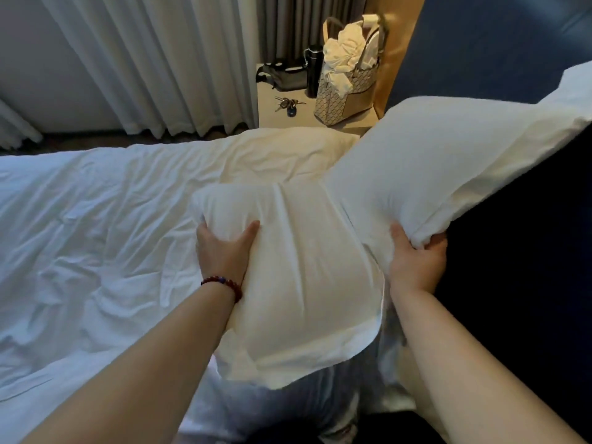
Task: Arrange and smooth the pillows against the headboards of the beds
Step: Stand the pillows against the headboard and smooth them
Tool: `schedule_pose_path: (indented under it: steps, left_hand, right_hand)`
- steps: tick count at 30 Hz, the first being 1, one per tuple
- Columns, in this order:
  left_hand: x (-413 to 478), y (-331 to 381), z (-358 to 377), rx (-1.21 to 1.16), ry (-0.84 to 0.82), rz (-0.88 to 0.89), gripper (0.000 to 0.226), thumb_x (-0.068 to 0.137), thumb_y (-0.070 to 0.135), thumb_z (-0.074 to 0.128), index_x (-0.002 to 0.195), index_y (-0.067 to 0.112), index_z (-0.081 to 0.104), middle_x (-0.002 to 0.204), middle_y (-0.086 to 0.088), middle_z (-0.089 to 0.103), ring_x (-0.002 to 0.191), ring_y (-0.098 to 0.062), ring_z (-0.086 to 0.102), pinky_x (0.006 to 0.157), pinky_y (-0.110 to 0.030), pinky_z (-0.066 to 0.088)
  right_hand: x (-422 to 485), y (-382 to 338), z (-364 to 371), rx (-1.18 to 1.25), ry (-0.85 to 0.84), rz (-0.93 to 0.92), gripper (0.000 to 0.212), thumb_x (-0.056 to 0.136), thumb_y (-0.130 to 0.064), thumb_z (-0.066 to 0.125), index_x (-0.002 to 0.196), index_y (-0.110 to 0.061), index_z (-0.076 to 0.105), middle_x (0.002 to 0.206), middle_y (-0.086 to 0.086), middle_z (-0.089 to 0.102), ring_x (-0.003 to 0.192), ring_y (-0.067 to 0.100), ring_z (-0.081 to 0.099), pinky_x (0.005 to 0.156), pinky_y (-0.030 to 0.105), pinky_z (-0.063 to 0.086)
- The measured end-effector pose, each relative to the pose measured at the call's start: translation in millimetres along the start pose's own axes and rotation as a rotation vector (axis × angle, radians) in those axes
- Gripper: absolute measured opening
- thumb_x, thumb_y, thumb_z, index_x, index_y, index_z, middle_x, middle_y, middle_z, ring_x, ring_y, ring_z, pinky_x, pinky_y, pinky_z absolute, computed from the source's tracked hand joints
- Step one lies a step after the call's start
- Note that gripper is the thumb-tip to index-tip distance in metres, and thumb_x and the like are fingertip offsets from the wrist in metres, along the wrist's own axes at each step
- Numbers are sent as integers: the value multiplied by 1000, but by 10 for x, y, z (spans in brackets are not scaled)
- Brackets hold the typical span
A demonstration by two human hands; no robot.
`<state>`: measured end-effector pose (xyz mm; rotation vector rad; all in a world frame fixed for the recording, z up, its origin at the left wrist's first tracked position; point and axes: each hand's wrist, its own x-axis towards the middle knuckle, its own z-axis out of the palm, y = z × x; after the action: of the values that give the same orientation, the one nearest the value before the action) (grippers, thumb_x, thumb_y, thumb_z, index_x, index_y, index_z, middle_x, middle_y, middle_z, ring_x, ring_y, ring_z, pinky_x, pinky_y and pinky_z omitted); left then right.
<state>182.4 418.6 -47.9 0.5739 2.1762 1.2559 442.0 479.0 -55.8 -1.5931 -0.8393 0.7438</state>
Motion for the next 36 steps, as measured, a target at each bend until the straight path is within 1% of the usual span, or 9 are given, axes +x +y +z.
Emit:
schedule_pose_path:
  steps: [4, 8, 12, 17, 20, 26, 31, 34, 36]
  left_hand:
    - [543, 144, 138, 137, -39, 192, 108, 70, 54, 77, 151, 14, 18, 151, -6, 32, 139, -23, 31, 115, -41, 28]
    - [1118, -19, 441, 389, -285, 108, 103, 86, 47, 65, 154, 15, -6, 158, -11, 16, 143, -30, 25, 115, -45, 27]
    - [1304, -398, 559, 532, -419, 4, 103, 89, 43, 63, 152, 7, -9, 159, -20, 11, 142, -36, 24, 115, -44, 25]
    - [1239, -604, 474, 626, -408, 33, 98, 88, 55, 58, 154, 21, -5, 161, -14, -6, 143, -40, 22, 116, -47, 22]
    - [1178, -655, 408, 594, -391, 71, 107, 81, 56, 67, 154, 25, -4, 161, -14, 2, 142, -39, 25, 116, -48, 24]
    - [1193, -842, 309, 175, -374, -329, 125, 61, 62, 80, 151, 29, 0, 150, -15, 33, 128, -41, 41, 102, -57, 39]
    - [1094, -753, 472, 101, -324, -226, 114, 52, 78, 73, 143, 38, 17, 147, -7, 37, 123, -38, 47, 97, -60, 43]
    - [882, -640, 614, -9, -316, -140, 97, 64, 64, 74, 142, 36, 23, 142, -3, 43, 120, -33, 49, 99, -57, 43]
    - [764, -547, 793, -62, -333, -91, 90, 73, 54, 74, 145, 30, 24, 143, -3, 44, 125, -31, 48, 105, -52, 40]
  right_hand:
    - [80, 87, 292, -18, 12, 137, 50, 80, -18, 77, 123, -6, 54, 112, -4, 61, 103, 13, 61, 80, 17, 45]
    - [59, 575, 431, 15, -50, 502, 68, 64, -52, 80, 116, -13, 59, 112, -1, 65, 103, 22, 63, 89, 38, 52]
    - [121, 714, 383, 94, -92, 725, 39, 85, -34, 73, 111, -16, 52, 102, 1, 57, 95, 21, 52, 102, 46, 44]
    - [206, 611, 231, 79, 22, 505, 60, 68, -39, 86, 116, -12, 63, 112, -2, 68, 103, 19, 64, 94, 33, 48]
    - [363, 349, 150, 209, 138, 378, 65, 71, -30, 86, 127, -10, 59, 120, -4, 65, 107, 13, 63, 91, 26, 48]
    - [650, 93, 217, 373, 61, 444, 51, 71, -30, 86, 116, -13, 67, 106, -6, 72, 97, 17, 70, 83, 35, 57]
    - [642, -253, 519, 173, 53, 230, 44, 73, -21, 84, 112, -8, 68, 106, -4, 71, 96, 14, 68, 85, 27, 55]
    - [525, -431, 568, 104, 41, 107, 43, 75, -25, 83, 113, -12, 67, 101, -9, 68, 90, 7, 65, 68, 8, 49]
    - [526, -486, 475, 100, 70, 34, 43, 75, -26, 83, 112, -13, 67, 103, -10, 69, 91, 4, 65, 72, 6, 50]
